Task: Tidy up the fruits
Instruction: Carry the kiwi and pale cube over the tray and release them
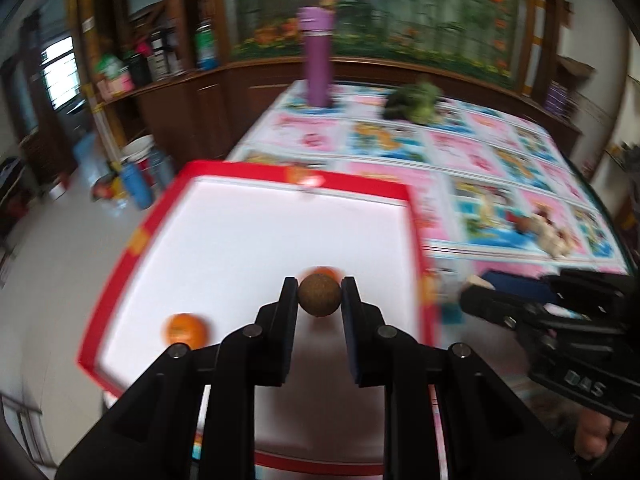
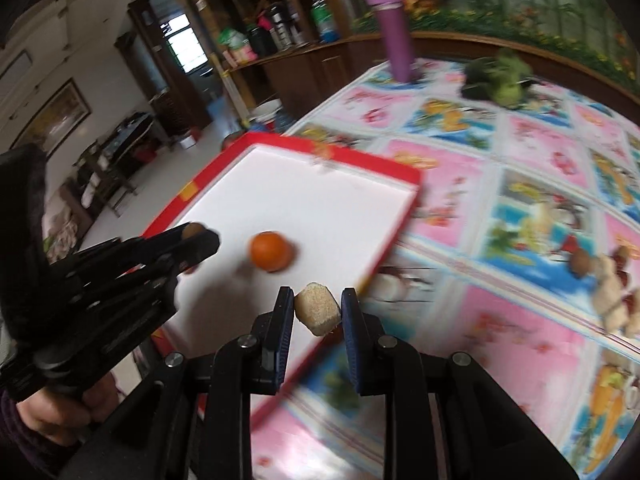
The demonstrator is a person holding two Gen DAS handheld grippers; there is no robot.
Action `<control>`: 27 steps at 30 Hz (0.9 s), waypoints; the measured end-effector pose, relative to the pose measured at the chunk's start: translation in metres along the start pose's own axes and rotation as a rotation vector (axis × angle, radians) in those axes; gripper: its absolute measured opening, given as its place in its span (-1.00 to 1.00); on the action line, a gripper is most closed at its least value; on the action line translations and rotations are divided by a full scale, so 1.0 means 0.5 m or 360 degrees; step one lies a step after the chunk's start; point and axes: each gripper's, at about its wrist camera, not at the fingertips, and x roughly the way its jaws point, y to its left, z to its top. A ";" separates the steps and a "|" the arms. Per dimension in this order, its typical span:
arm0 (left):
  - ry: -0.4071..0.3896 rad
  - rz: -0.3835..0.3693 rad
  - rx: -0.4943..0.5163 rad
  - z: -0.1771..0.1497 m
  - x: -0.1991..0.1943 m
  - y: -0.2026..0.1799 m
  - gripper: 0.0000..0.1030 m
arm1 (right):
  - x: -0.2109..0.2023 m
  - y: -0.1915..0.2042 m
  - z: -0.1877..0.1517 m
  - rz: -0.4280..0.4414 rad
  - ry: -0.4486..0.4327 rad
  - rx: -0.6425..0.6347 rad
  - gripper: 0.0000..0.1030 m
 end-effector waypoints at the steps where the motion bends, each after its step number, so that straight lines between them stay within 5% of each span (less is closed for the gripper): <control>1: 0.0014 0.0042 -0.0022 -0.002 0.010 0.020 -0.54 | 0.012 0.013 -0.001 0.0006 0.0019 -0.0027 -0.56; 12: 0.0084 0.0113 -0.0036 -0.032 0.052 0.055 -0.54 | 0.082 0.051 -0.025 -0.0008 0.0155 -0.0071 -0.56; 27: 0.0124 0.0208 -0.0045 -0.046 0.062 0.075 -0.53 | 0.080 0.069 -0.028 -0.0053 0.0156 -0.0144 -0.42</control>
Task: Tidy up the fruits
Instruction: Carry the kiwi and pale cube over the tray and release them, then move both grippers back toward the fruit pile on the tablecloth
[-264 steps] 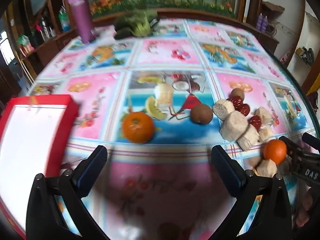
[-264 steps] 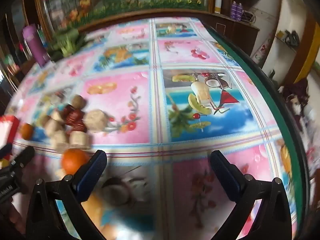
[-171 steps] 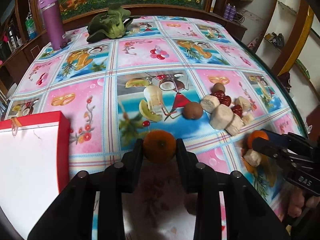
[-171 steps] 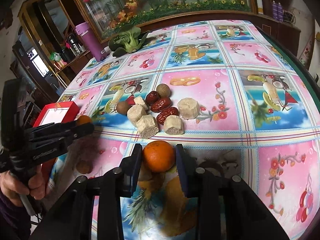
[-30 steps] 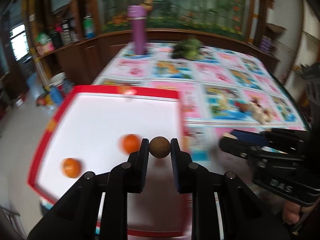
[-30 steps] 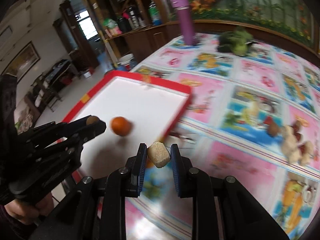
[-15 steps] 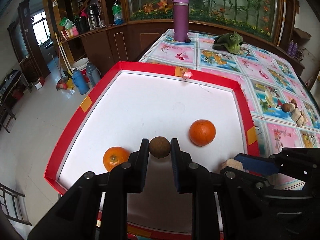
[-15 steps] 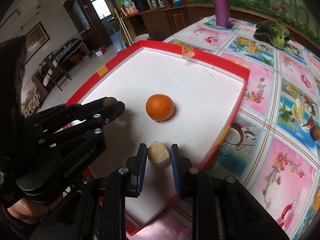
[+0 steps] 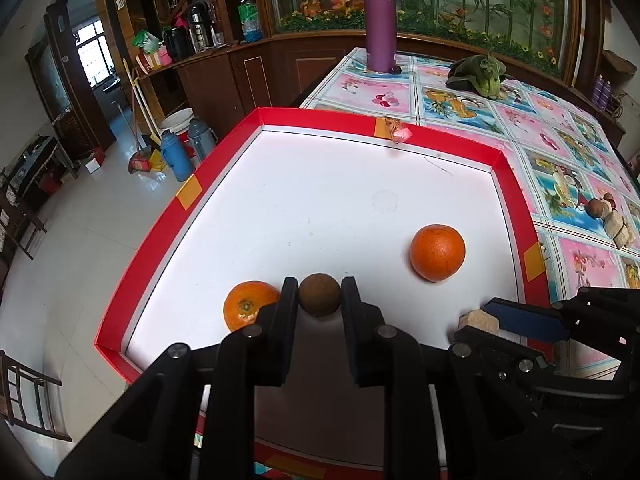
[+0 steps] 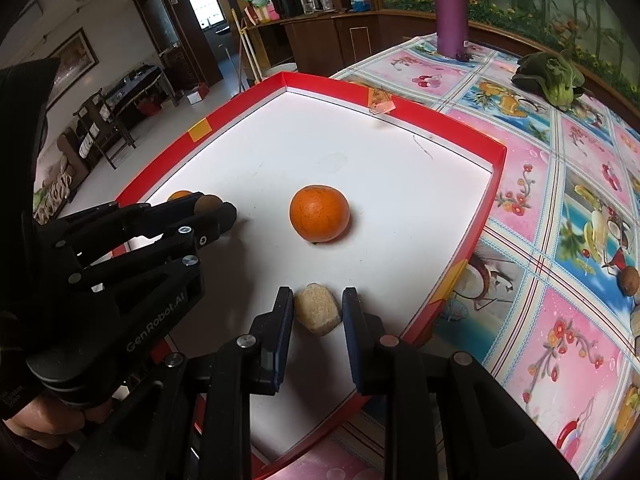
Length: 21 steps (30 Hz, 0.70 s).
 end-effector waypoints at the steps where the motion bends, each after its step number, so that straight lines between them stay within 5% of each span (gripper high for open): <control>1: 0.0001 0.0008 0.0001 0.000 -0.001 0.000 -0.53 | -0.003 -0.002 0.000 0.0001 -0.0011 0.0002 -0.34; 5: -0.0001 0.0035 0.0001 0.000 -0.006 -0.002 -0.44 | -0.024 -0.009 0.001 -0.0012 -0.0078 -0.0004 -0.21; 7: -0.0023 0.0060 0.0008 0.001 -0.015 -0.004 -0.24 | -0.040 -0.011 0.000 -0.0020 -0.0118 -0.0012 -0.21; 9: -0.0059 0.0116 0.0018 0.003 -0.027 -0.007 0.18 | -0.052 -0.014 0.001 -0.0044 -0.0149 -0.0023 -0.21; 11: -0.0103 0.0170 0.0024 0.005 -0.040 -0.007 0.33 | -0.062 -0.020 0.002 -0.0050 -0.0169 -0.0016 -0.21; 21: -0.0191 0.0220 0.0058 0.029 -0.091 -0.025 0.36 | -0.117 -0.082 -0.004 -0.0073 -0.0256 0.0087 -0.21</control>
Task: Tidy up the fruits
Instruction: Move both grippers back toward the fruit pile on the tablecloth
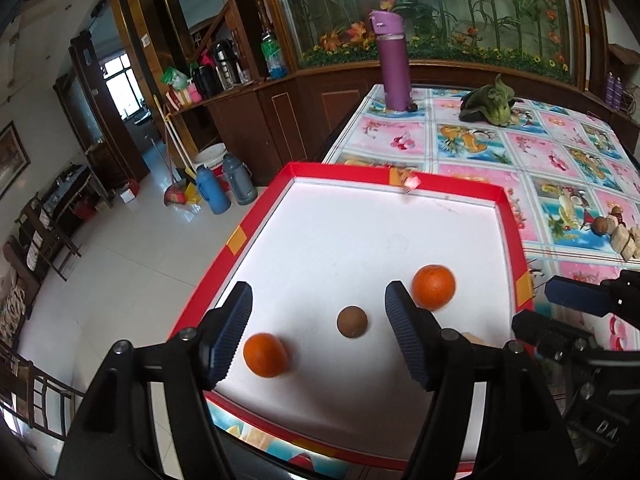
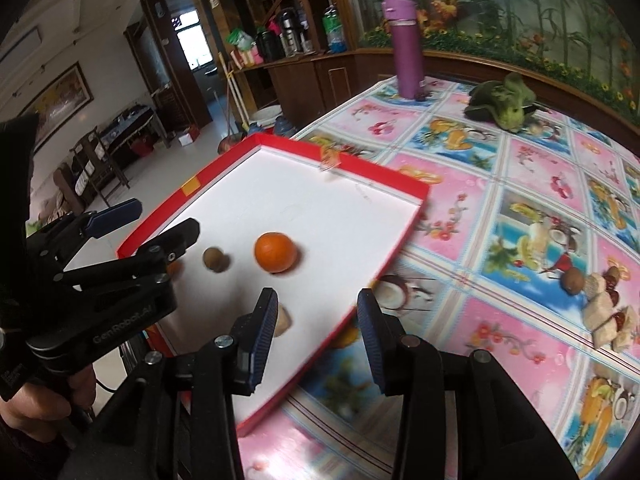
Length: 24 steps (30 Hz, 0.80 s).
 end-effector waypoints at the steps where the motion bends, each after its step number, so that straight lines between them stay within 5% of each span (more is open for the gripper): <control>1: -0.0008 0.0001 0.0006 0.003 -0.005 -0.005 0.36 | -0.006 -0.008 -0.002 -0.0006 -0.0010 0.0009 -0.21; 9: -0.0060 -0.0094 0.0096 0.028 -0.045 -0.083 0.46 | -0.081 -0.149 -0.048 -0.0128 -0.0068 0.0183 -0.20; 17: 0.0024 -0.0477 0.0328 0.053 -0.041 -0.268 0.47 | -0.163 -0.360 -0.128 -0.0409 -0.0070 0.0466 -0.20; 24: 0.0082 -0.0626 0.0463 0.070 -0.021 -0.400 0.46 | -0.176 -0.454 -0.135 -0.0502 -0.0069 0.0559 -0.20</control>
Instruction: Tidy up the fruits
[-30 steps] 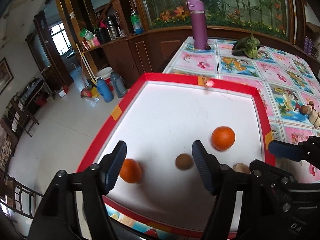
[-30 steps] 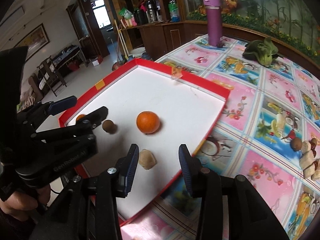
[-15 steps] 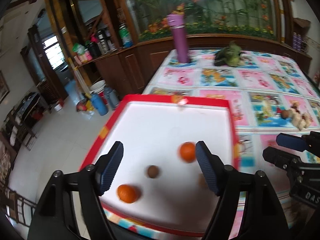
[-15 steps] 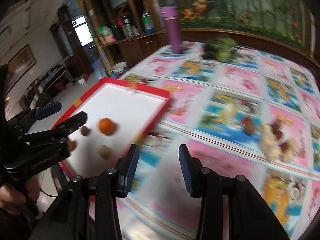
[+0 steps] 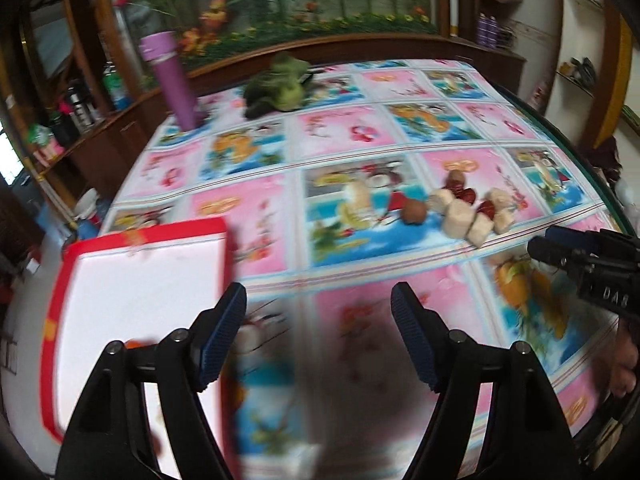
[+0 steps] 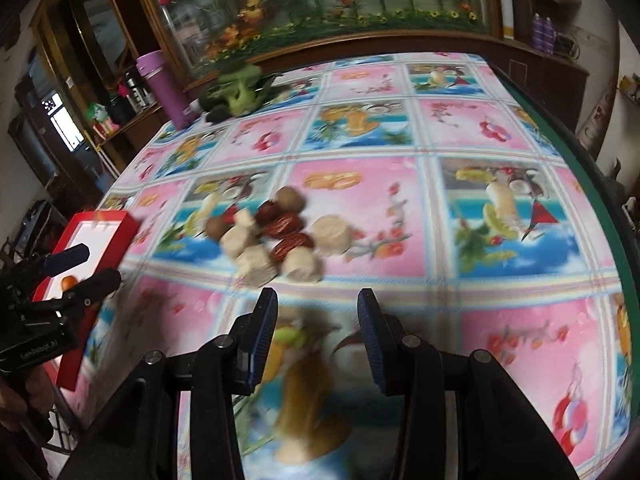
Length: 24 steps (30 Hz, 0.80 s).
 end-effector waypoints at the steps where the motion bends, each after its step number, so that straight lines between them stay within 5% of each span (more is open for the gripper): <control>1: 0.0007 -0.0004 0.0012 0.009 0.010 -0.008 0.46 | 0.008 0.005 0.004 -0.0014 0.0007 -0.0024 -0.20; 10: 0.0099 -0.0078 0.0070 0.026 0.047 -0.053 0.46 | 0.069 0.028 0.017 0.0036 0.0087 -0.0079 -0.23; 13: 0.0130 -0.0136 0.0075 0.027 0.055 -0.067 0.46 | 0.070 0.020 0.017 0.0051 0.0077 -0.0089 -0.56; 18: 0.0174 -0.0321 0.0098 0.036 0.062 -0.110 0.46 | 0.055 -0.008 0.020 0.0033 0.0032 -0.0016 -0.56; 24: 0.0223 -0.0373 0.0099 0.048 0.087 -0.164 0.31 | 0.042 -0.059 0.024 0.0024 0.0030 0.0164 -0.56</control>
